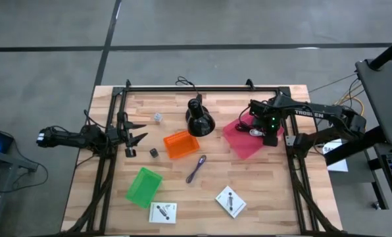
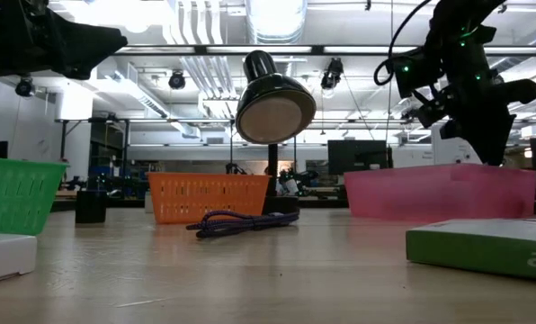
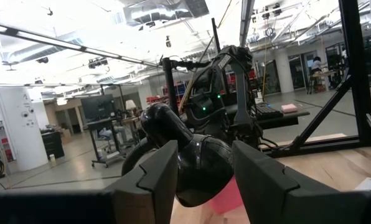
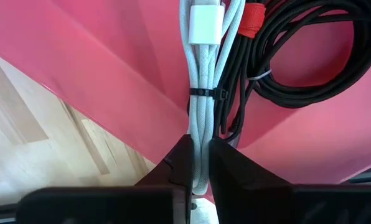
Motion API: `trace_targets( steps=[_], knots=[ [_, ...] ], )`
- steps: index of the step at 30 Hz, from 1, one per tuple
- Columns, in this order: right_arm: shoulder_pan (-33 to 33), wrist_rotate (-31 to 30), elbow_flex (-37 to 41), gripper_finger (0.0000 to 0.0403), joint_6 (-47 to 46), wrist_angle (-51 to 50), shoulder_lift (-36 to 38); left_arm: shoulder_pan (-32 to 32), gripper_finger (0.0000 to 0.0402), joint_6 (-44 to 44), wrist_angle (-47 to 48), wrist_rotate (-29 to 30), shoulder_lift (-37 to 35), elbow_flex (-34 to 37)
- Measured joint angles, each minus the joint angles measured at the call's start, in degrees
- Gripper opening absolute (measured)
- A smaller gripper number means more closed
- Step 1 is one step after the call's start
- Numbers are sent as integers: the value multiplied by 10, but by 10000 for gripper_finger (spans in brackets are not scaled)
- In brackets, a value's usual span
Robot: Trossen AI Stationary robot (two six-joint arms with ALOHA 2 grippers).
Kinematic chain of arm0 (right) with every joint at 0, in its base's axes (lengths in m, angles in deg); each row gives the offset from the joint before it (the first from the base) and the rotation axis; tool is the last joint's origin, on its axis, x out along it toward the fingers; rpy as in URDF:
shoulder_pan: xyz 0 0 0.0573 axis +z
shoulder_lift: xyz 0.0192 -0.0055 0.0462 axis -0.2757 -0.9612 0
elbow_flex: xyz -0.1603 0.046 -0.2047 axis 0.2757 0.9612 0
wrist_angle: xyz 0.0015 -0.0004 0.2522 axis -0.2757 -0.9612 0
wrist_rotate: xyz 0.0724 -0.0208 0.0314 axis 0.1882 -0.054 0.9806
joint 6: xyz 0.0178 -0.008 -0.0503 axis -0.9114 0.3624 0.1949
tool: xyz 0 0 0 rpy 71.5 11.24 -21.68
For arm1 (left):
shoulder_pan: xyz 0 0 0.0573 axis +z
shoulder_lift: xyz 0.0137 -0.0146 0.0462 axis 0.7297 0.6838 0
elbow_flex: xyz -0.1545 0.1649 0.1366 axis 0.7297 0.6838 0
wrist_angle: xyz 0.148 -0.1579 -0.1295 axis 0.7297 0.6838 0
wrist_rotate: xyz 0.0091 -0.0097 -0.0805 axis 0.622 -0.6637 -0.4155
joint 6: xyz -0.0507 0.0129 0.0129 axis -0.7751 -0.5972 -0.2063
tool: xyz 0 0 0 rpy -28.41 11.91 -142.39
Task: Pick and place items into bin
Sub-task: Put the white charger cable into the pink bin, then put the blue charger cable into the pink bin
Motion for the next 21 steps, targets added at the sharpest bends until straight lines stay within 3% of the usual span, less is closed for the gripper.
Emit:
trace_targets(
  steps=[15, 21],
  knots=[
    [0, 2, -14, 90, -33, -3, 1, 0, 137, 0, 0, 0, 0, 0],
    [0, 67, -45, 77, -37, 19, 39, 0, 137, 0, 0, 0, 0, 0]
  ],
)
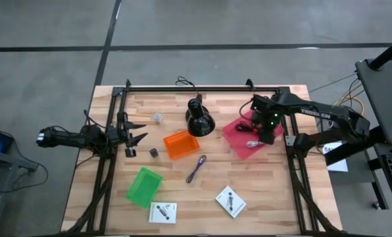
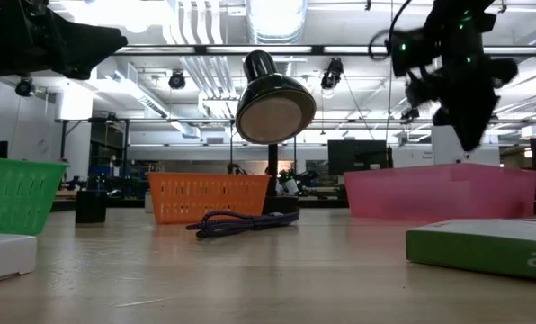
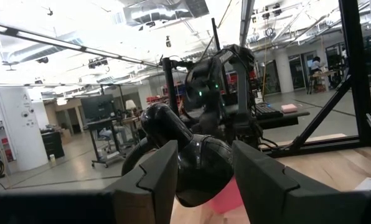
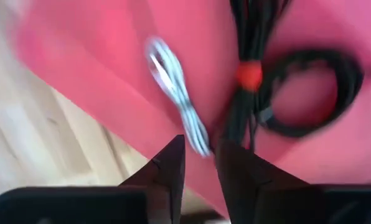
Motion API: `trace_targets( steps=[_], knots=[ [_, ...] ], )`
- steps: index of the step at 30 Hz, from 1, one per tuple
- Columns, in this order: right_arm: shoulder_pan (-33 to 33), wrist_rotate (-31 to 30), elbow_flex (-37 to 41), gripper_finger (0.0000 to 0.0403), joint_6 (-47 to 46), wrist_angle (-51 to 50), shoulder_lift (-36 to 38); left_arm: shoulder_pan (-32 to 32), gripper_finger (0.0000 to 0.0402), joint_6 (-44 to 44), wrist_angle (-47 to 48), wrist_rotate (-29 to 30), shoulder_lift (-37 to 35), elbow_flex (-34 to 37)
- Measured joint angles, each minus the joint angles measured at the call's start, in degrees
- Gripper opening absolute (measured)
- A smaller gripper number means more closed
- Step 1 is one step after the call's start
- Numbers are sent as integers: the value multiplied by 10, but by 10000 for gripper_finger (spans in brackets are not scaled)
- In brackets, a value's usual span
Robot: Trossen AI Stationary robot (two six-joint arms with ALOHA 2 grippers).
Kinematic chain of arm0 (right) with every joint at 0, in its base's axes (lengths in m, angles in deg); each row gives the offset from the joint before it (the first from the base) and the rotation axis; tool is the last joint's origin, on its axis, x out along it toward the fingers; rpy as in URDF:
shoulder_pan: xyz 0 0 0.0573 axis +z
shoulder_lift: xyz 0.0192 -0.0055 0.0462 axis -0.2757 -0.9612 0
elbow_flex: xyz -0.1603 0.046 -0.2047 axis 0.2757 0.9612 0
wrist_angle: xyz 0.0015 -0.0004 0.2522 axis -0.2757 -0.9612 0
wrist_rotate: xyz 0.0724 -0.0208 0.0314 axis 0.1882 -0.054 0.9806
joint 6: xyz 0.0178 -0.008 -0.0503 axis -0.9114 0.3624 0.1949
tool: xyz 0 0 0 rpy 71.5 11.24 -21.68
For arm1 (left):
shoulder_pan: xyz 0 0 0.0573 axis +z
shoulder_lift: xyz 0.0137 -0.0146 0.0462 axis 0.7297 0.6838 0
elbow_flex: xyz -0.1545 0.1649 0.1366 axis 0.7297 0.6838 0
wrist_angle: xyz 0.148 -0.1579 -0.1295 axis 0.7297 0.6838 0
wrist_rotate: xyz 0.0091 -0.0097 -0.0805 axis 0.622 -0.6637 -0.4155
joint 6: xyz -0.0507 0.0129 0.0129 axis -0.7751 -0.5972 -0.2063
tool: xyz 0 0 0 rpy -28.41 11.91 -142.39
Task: Pick and place items into bin
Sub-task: Put the blue charger cable into the pink bin
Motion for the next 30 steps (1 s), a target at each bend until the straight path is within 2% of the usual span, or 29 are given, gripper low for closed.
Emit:
trace_targets(
  steps=[6, 15, 20, 25, 30],
  knots=[
    [3, 51, 9, 65, 11, 134, 94, 0, 137, 0, 0, 0, 0, 0],
    [43, 50, 73, 63, -42, 311, 209, 0, 137, 0, 0, 0, 0, 0],
    [77, 45, 84, 63, -43, 335, 221, 0, 137, 0, 0, 0, 0, 0],
    [127, -21, 93, 63, -44, 372, 206, 0, 137, 0, 0, 0, 0, 0],
    [186, -35, 101, 63, -42, 431, 180, 0, 137, 0, 0, 0, 0, 0]
  ],
)
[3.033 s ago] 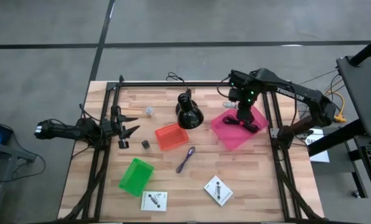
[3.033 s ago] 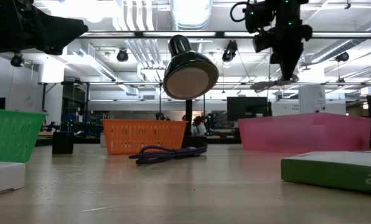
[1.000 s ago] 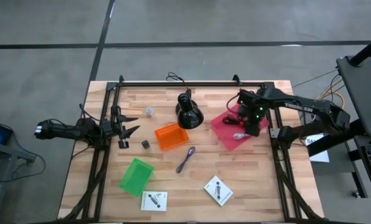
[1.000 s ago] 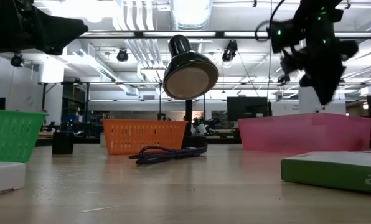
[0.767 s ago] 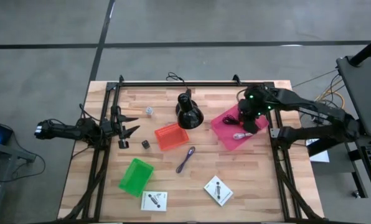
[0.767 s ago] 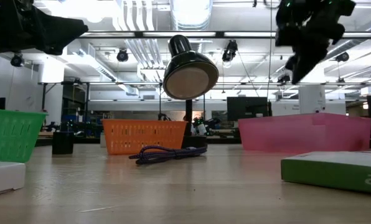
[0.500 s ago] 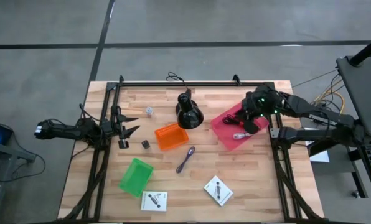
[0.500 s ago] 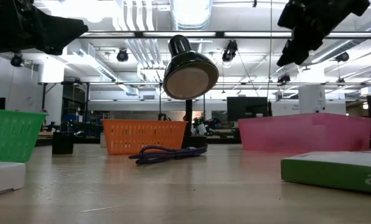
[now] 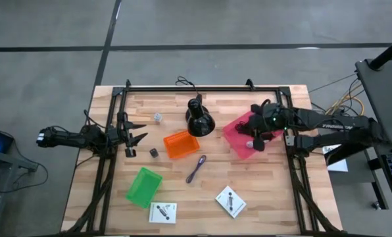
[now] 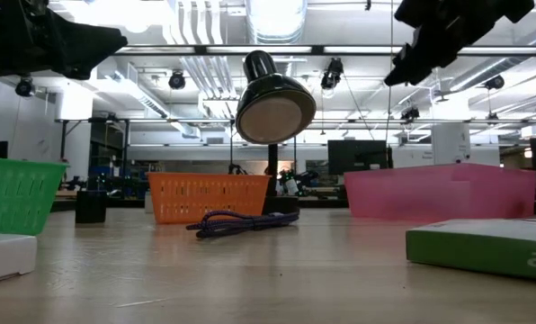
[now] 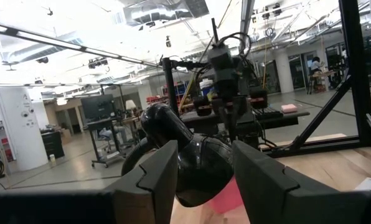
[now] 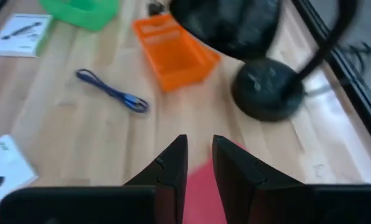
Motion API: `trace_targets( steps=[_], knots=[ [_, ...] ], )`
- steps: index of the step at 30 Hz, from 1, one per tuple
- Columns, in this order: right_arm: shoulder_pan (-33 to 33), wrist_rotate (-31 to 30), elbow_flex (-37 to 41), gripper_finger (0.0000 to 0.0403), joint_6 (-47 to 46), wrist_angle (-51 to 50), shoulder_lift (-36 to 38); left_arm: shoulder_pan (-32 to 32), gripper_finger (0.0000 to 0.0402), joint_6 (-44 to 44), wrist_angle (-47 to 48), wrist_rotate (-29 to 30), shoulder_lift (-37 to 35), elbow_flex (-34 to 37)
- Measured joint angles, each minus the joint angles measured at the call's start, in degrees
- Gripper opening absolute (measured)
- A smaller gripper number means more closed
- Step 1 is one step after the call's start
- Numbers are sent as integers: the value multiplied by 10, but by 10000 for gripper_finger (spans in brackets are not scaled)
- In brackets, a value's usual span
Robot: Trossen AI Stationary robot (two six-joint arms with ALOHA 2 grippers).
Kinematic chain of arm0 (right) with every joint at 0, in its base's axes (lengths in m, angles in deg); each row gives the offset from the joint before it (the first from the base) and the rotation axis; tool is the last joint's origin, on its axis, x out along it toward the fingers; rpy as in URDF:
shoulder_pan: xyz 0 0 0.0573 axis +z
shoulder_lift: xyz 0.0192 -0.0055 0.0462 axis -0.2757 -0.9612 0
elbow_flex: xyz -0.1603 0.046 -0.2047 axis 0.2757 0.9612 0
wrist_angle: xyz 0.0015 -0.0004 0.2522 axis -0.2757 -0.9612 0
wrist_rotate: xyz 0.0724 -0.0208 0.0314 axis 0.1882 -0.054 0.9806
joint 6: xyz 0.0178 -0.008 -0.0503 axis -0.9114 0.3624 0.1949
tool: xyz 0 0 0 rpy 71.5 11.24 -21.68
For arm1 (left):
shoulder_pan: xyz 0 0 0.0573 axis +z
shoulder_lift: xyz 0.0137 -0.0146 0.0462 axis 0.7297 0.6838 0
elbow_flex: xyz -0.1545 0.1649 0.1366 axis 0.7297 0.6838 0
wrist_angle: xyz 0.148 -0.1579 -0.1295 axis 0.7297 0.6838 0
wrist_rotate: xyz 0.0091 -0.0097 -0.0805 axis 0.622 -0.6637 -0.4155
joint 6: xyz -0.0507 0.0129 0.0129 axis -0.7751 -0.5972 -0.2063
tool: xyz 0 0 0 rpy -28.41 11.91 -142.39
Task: Pick and place items into bin
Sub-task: Put the blue charger cable into the pink bin
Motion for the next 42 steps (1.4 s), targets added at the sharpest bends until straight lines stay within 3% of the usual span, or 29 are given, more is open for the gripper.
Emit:
trace_targets(
  steps=[7, 15, 21, 27, 30, 42],
  knots=[
    [90, -19, -2, 63, 27, 68, -21, 0, 137, 0, 0, 0, 0, 0],
    [188, -37, -1, 63, 126, 83, -62, 0, 137, 0, 0, 0, 0, 0],
    [237, -129, -5, 63, 158, 135, -124, 0, 137, 0, 0, 0, 0, 0],
    [250, -47, -27, 64, 168, 148, -191, 0, 137, 0, 0, 0, 0, 0],
    [251, -47, -36, 67, 190, 180, -225, 0, 137, 0, 0, 0, 0, 0],
    [250, -66, -122, 166, 233, 190, -374, 0, 137, 0, 0, 0, 0, 0]
  ],
)
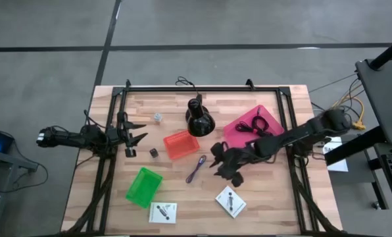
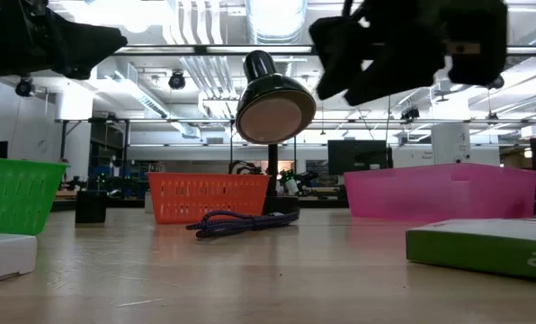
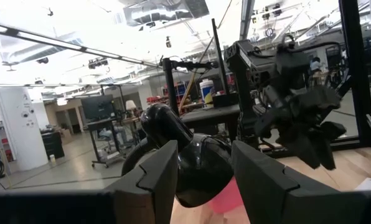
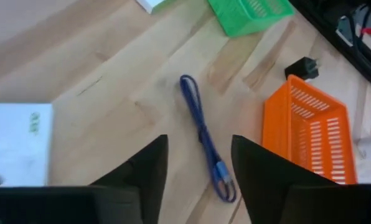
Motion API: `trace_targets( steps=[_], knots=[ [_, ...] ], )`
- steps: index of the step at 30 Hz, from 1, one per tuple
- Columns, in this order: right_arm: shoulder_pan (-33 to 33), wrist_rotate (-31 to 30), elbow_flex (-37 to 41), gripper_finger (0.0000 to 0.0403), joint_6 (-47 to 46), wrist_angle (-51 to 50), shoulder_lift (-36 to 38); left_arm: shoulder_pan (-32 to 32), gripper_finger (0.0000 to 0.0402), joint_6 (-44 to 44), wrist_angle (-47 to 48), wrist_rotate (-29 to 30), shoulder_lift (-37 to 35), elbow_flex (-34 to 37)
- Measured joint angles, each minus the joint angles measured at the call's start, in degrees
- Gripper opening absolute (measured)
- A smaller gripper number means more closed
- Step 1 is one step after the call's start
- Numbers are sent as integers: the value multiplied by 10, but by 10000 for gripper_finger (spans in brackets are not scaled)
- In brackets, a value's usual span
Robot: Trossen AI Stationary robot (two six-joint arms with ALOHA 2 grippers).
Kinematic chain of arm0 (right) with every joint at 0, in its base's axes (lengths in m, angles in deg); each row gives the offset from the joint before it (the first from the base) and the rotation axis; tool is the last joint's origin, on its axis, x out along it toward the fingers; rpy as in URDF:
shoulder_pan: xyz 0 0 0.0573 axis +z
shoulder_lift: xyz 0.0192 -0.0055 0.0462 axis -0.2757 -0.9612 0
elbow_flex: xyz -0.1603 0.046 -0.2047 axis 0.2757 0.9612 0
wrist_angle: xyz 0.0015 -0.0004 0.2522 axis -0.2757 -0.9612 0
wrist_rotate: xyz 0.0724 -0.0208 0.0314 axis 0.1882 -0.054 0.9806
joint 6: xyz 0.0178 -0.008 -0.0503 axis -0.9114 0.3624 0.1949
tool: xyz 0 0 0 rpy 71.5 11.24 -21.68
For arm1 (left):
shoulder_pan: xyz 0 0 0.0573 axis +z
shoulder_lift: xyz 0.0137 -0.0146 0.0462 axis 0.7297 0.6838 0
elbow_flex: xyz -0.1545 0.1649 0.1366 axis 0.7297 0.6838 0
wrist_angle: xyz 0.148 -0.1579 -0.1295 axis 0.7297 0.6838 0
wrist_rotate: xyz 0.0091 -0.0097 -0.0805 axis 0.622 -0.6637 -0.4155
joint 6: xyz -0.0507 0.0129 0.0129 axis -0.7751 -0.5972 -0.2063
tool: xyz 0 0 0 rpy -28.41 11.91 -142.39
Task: Pick and place items into bin
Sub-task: Put the blue charger cable into the pink bin
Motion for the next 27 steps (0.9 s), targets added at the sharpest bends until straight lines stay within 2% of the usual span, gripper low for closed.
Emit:
trace_targets(
  steps=[6, 16, 27],
  knots=[
    [-3, -6, -61, 191, 4, -30, -61, 0, 137, 0, 0, 0, 0, 0],
    [-27, -31, -161, 181, 4, -149, -142, 0, 137, 0, 0, 0, 0, 0],
    [-56, -30, -180, 176, 19, -146, -181, 0, 137, 0, 0, 0, 0, 0]
  ],
)
